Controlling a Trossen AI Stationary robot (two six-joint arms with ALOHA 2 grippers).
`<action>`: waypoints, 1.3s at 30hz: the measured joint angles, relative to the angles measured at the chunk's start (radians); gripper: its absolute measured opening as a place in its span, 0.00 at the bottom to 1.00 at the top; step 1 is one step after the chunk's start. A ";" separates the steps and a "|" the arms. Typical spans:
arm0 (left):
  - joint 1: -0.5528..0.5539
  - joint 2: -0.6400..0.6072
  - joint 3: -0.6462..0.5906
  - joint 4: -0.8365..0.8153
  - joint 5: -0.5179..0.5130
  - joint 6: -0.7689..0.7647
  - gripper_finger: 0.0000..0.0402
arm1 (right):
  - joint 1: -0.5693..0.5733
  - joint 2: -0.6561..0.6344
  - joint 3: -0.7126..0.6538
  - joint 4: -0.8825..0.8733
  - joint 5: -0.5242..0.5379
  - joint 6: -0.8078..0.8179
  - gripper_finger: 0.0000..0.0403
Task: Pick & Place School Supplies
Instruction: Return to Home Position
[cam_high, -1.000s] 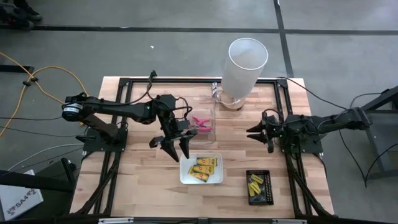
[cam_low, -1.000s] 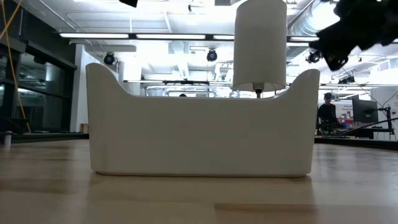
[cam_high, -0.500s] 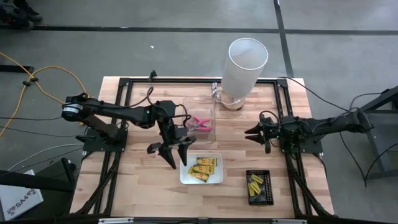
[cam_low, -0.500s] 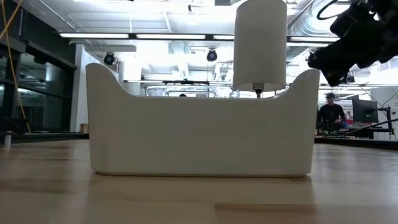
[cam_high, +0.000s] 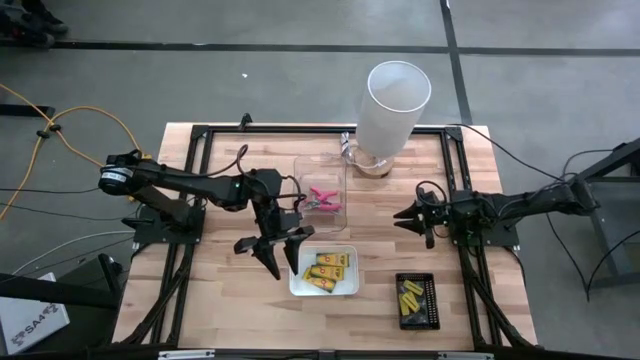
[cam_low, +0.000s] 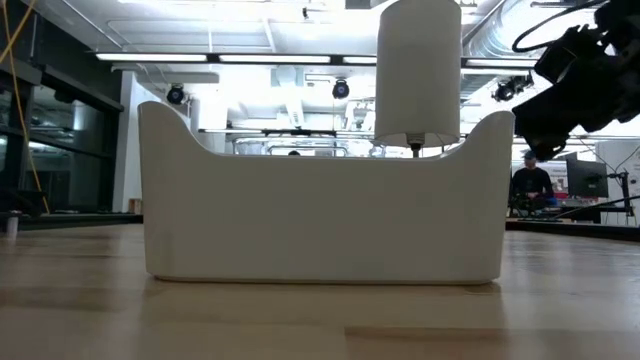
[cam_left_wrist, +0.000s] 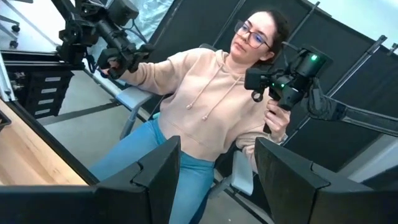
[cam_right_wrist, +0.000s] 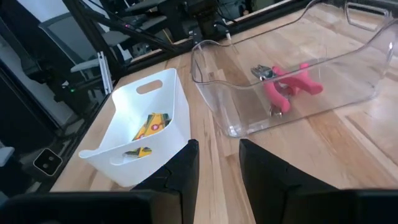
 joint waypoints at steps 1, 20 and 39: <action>-0.002 0.000 0.000 0.000 -0.002 0.000 0.50 | 0.000 -0.009 -0.007 0.000 0.000 0.004 0.26; -0.010 0.000 0.000 -0.036 -0.056 0.017 0.50 | -0.032 -0.156 -0.054 -0.034 0.068 -0.044 0.26; -0.013 0.000 0.000 -0.036 -0.057 0.017 0.50 | -0.138 -0.155 -0.055 -0.059 -0.033 -0.046 0.26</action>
